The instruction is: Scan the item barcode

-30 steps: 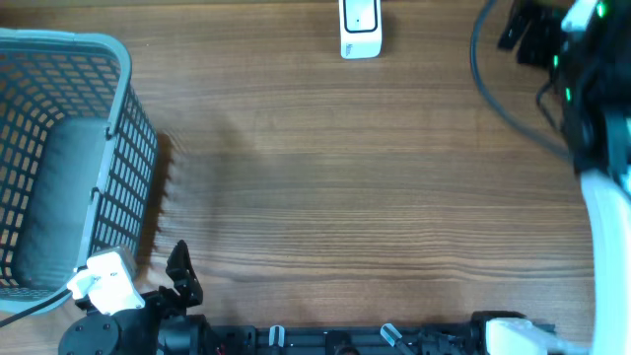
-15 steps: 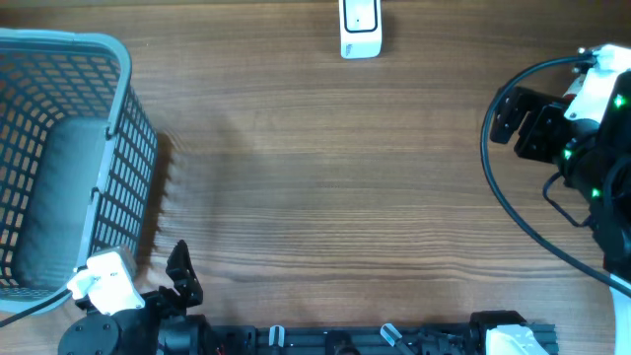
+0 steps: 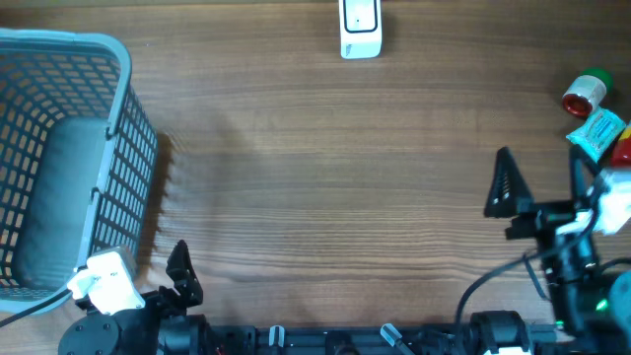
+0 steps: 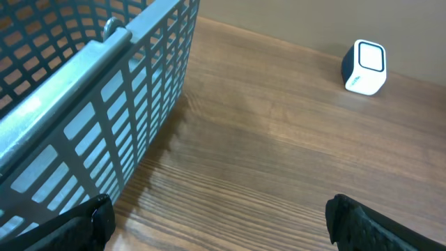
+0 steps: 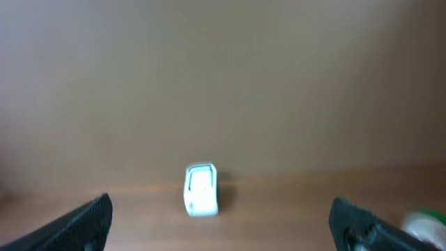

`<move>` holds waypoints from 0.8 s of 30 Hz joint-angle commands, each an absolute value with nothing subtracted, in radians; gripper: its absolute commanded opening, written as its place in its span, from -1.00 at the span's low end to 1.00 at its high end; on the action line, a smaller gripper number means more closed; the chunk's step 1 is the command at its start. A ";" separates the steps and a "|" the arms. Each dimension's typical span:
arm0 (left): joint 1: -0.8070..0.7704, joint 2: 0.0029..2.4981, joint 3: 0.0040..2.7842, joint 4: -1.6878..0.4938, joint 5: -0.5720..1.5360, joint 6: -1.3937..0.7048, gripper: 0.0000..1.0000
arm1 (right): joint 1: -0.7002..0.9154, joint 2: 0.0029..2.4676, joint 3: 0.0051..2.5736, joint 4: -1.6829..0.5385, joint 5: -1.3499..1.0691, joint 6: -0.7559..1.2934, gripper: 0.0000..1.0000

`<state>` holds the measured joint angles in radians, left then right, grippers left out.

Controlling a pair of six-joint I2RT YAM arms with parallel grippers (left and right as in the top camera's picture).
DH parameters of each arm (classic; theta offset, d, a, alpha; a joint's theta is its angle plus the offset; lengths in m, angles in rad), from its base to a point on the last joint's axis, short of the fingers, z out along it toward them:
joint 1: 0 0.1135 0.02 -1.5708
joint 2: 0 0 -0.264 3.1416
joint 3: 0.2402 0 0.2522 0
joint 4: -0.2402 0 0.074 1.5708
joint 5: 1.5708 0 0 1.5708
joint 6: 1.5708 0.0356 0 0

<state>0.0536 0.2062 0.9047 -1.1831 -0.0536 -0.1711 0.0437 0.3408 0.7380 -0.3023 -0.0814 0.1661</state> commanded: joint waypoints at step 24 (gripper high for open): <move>0.050 0.203 0.906 -1.181 -0.045 -0.176 1.00 | 0.067 0.003 0.005 0.000 -0.052 0.178 0.99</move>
